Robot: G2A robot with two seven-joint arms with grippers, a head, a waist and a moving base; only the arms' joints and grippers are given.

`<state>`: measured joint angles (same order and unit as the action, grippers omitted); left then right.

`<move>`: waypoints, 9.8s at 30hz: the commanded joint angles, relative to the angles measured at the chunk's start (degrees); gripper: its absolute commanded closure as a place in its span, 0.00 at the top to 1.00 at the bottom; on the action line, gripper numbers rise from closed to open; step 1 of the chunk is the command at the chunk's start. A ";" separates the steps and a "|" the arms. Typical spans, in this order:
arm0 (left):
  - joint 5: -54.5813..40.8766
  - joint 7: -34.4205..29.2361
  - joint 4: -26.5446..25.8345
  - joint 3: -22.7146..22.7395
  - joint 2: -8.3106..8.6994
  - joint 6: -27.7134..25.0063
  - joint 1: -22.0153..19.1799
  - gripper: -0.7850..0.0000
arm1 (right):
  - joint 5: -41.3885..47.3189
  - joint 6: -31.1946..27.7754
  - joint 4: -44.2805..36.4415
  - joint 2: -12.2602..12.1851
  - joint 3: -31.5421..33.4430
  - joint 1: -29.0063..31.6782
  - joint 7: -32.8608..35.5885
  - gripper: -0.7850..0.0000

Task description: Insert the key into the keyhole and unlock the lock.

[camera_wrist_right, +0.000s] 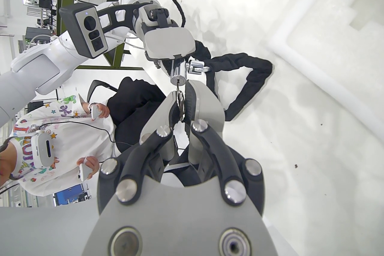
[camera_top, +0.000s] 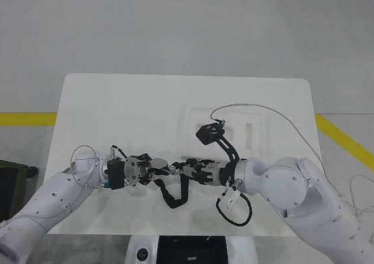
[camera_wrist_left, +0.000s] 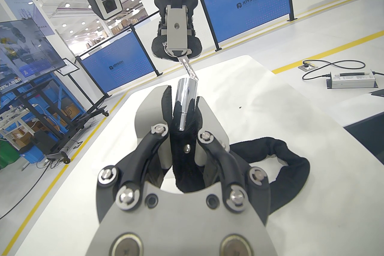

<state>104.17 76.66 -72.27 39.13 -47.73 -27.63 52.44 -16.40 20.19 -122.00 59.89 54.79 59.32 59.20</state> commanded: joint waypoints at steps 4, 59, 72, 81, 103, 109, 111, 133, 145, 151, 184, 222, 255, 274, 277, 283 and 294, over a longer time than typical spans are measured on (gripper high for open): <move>0.00 0.00 0.00 0.00 0.00 0.00 0.00 0.00 | 0.14 -0.09 -0.03 0.03 0.32 0.03 -0.39 0.00; -1.84 -3.06 -1.84 1.19 0.03 -0.07 1.60 0.00 | -1.59 -1.07 0.42 0.76 -0.65 0.83 -2.08 0.00; -3.43 -2.77 -2.50 3.32 0.00 -0.90 3.28 0.00 | -1.72 -1.10 0.48 0.89 -0.68 1.09 -1.90 0.00; -3.25 -2.01 -2.79 4.34 -0.12 -1.09 3.99 0.00 | -1.12 -1.01 1.93 1.33 -1.61 -0.30 -1.52 0.00; -2.59 -0.97 -2.54 5.17 -0.54 -0.96 4.66 0.00 | 1.68 -2.49 4.73 2.28 -2.57 -2.29 -2.06 0.49; -3.61 -1.33 -2.09 5.26 -0.66 -1.32 4.93 0.00 | 1.41 -3.74 2.75 2.03 -1.01 -1.53 -2.54 0.54; -4.63 -1.74 -1.75 5.36 -0.65 -1.73 5.03 0.00 | 0.69 -4.50 1.53 1.77 -0.03 -0.82 -2.45 0.54; -7.32 -1.78 -1.92 5.11 0.29 -1.77 5.65 0.00 | 6.32 -11.78 2.99 0.16 8.34 4.62 -0.40 0.00; -5.19 -2.16 -2.28 5.65 0.15 -2.15 5.77 0.00 | 8.24 -10.98 5.79 0.51 6.54 1.98 0.67 0.00; -4.71 -2.33 -2.32 5.99 -0.02 -2.32 5.85 0.00 | 8.40 -10.59 6.37 0.62 5.76 1.24 0.80 0.00; -7.93 -3.62 -1.48 7.06 0.10 -3.62 6.79 0.00 | 4.70 -14.01 6.49 -0.23 7.10 1.29 2.97 0.00; -33.93 -30.38 -11.45 9.99 4.55 -30.37 9.46 0.00 | -9.32 -54.05 11.05 -0.93 4.47 -3.34 -3.12 1.00; -51.56 -30.67 -10.88 -7.70 7.42 -30.37 0.69 0.00 | -44.99 -73.04 11.95 -0.39 3.05 -2.96 -33.87 0.81; -53.64 -30.38 -10.17 -11.63 7.67 -30.37 -2.51 0.00 | -45.60 -73.71 12.26 -0.37 1.86 -3.58 -35.00 0.28; -53.56 -30.38 -10.10 -11.49 7.72 -30.37 -2.59 0.00 | -44.28 -74.06 12.59 -0.37 1.55 -3.64 -34.82 0.24; -52.84 -30.38 -10.22 -10.65 7.81 -30.37 -2.29 0.00 | -39.77 -73.26 13.60 -0.32 0.76 -4.26 -32.56 0.11; -48.66 -30.38 -11.13 -7.74 8.17 -30.37 -1.38 0.00 | -29.15 -70.10 15.16 -0.40 -0.33 -5.19 -26.72 0.00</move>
<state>54.84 46.28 -83.27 30.94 -39.61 -58.00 50.93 -46.83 -50.27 -106.85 59.51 54.57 54.20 31.67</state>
